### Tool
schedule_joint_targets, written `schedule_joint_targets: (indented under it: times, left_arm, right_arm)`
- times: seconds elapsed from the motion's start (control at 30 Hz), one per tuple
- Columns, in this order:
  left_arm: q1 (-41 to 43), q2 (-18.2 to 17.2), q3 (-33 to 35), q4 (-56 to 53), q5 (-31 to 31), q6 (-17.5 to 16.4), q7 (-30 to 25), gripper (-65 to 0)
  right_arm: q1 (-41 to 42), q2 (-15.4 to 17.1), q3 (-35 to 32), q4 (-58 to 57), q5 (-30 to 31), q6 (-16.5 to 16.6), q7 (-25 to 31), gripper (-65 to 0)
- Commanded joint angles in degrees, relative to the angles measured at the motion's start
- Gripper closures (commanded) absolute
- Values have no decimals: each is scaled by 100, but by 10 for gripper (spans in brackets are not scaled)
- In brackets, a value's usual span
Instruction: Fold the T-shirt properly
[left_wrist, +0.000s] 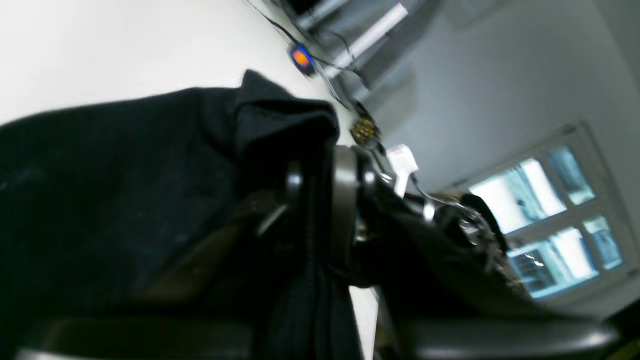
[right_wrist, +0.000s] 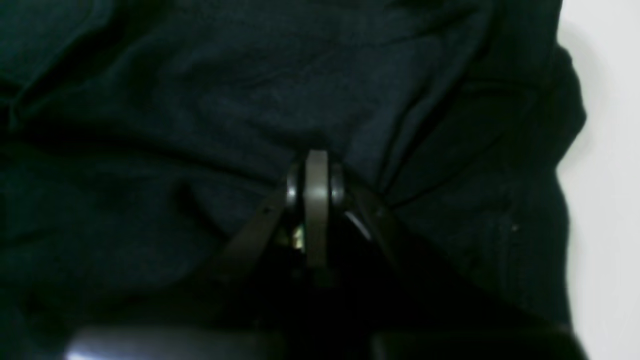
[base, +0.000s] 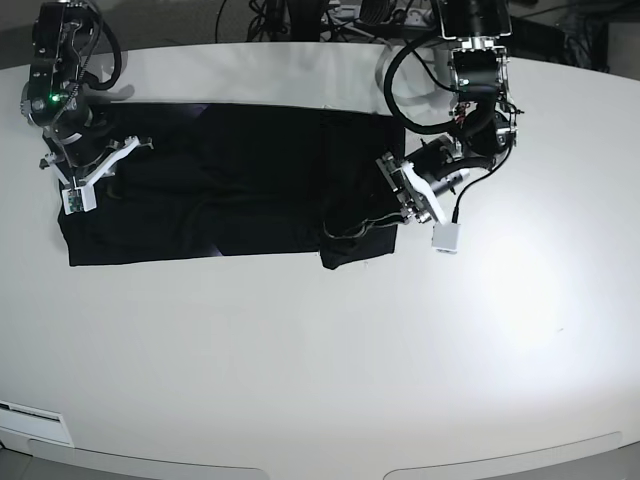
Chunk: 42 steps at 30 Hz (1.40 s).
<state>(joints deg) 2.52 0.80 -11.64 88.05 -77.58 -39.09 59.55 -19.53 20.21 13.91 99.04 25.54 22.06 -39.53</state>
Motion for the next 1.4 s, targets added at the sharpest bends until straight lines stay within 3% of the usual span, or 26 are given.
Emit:
schedule_joint_targets:
  times: [0.0, 0.07, 0.1, 0.37, 0.4, 0.43, 0.5, 0.53, 0.67, 0.8, 0.93, 1.03, 1.13, 1.23, 1.37]
  left_arm:
    - [-79, 17, 0, 81, -170, -91, -197, -235]
    - [-98, 17, 2, 81, -184, -91, -214, -352]
    - [-101, 17, 9, 81, -186, -91, -214, -365]
    - [-107, 15, 297, 81, -188, -91, 96, -362]
    - [-107, 17, 313, 81, -175, -91, 92, -342]
    - [-111, 17, 310, 81, -83, -91, 79, -281]
    - [-111, 17, 310, 81, 258, -91, 22, -38]
    - [-109, 17, 310, 81, 501, -91, -31, 0]
    - [-111, 13, 334, 81, 1681, -87, -531, 0]
    - [-103, 15, 339, 79, 2828, 385, -997, 0]
    - [-17, 15, 339, 70, 3311, 505, -1152, 0]
    - [68, 13, 339, 70, 3565, 793, -1158, 0]
    - [133, 11, 339, 70, 3729, 997, -1161, 0]
    - [181, -4, 339, 72, 3768, 1196, -1150, 0]
    - [173, -2, 339, 76, 4164, 1532, -1147, 0]
  right_arm:
    - [-61, 61, 0, 4, 4, 101, -450, -165]
    - [-63, 59, 0, 4, 55, 295, -472, -241]
    - [-63, 59, 0, 4, 72, 372, -472, -247]
    - [-48, 59, 0, 9, 168, 409, -470, -247]
    - [-48, 59, 0, 9, 170, 409, -470, -247]
    - [-48, 59, 0, 9, 170, 409, -470, -247]
    - [-48, 59, 0, 9, 168, 407, -470, -247]
    - [-48, 59, 0, 9, 168, 404, -470, -247]
    - [-46, 59, 0, 52, 168, 389, -470, -247]
    - [-46, 59, 0, 116, 173, 391, -468, -247]
    - [-46, 63, 0, 442, 168, 391, -468, -247]
    - [48, 81, 2, 881, 138, 372, -472, -247]
    - [286, 92, 2, 1314, -31, 127, -472, -247]
    - [531, 94, 2, 1604, -490, -492, -599, -256]
    - [767, 90, 315, 1604, -590, -1099, -1038, -363]
